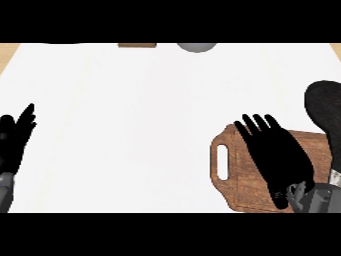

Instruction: Pick the squash from the cutting board and place it in the pan

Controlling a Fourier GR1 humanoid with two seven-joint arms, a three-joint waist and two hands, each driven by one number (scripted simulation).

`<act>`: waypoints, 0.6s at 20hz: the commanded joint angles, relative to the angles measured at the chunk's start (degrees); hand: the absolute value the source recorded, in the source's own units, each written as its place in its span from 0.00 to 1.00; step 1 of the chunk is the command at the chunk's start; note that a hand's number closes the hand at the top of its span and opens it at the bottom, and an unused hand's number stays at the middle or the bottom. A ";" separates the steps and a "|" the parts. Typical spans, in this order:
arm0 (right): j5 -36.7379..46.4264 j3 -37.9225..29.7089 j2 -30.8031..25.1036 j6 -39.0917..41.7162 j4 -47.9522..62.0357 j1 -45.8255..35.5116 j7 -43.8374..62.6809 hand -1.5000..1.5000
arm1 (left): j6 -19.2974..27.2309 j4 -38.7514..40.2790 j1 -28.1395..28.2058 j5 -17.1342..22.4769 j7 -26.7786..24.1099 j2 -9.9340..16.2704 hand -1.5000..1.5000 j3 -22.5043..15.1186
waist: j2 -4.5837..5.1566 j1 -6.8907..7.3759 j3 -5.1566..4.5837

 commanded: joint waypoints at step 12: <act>12.62 -4.48 1.81 3.80 2.98 6.09 -8.41 0.00 | -4.04 -0.74 1.41 -3.31 -0.45 -2.69 0.50 4.27 | -0.03 -0.26 0.01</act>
